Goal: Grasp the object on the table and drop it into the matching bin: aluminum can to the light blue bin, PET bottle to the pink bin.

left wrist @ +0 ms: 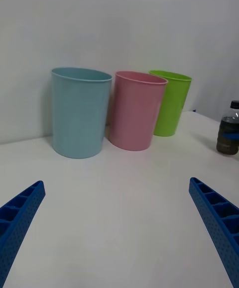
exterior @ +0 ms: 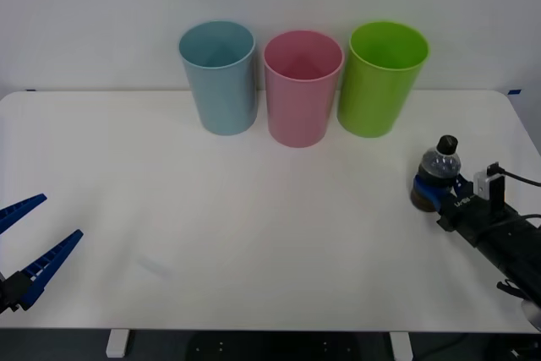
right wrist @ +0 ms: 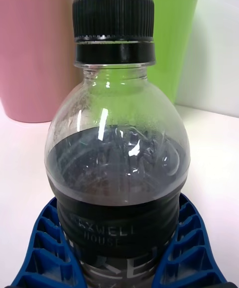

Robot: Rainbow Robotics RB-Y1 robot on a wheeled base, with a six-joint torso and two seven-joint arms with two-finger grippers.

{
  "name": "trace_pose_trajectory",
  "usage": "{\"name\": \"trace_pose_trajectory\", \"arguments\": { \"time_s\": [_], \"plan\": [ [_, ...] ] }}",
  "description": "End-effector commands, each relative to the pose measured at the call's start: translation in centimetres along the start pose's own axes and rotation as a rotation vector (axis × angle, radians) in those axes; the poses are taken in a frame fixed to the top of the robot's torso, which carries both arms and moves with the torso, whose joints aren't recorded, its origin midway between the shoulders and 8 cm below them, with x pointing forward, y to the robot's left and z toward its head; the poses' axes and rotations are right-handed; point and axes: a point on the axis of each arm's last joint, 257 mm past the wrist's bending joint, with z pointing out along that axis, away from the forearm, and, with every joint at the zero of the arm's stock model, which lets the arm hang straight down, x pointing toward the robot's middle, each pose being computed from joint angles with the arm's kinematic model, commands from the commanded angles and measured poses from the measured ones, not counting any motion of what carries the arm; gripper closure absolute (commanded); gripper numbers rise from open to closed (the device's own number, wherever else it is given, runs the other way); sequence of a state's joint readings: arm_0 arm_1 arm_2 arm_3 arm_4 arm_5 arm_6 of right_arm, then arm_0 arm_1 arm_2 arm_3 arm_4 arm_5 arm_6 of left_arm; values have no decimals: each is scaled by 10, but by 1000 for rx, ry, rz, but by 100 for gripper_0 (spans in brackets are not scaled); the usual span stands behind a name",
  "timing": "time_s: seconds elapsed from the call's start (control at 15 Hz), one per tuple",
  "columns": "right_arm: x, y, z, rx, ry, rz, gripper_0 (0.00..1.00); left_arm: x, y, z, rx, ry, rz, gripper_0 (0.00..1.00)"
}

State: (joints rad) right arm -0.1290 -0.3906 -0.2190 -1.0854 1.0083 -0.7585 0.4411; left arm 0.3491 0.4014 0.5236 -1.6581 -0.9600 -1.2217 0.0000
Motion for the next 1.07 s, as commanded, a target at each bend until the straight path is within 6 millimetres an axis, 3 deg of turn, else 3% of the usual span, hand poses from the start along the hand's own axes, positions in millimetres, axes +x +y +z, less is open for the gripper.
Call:
{"name": "trace_pose_trajectory", "arguments": {
  "time_s": [0.07,0.8,1.07],
  "plan": [
    [-8,1,-8,-3,-18,-2,100,0,0,0,0,0,0,0],
    [-69,25,-60,-53,-88,89,100,0,0,0,0,0,0,0],
    [-97,32,-64,-95,-123,127,100,0,0,0,0,0,0,0]
  ]
}}
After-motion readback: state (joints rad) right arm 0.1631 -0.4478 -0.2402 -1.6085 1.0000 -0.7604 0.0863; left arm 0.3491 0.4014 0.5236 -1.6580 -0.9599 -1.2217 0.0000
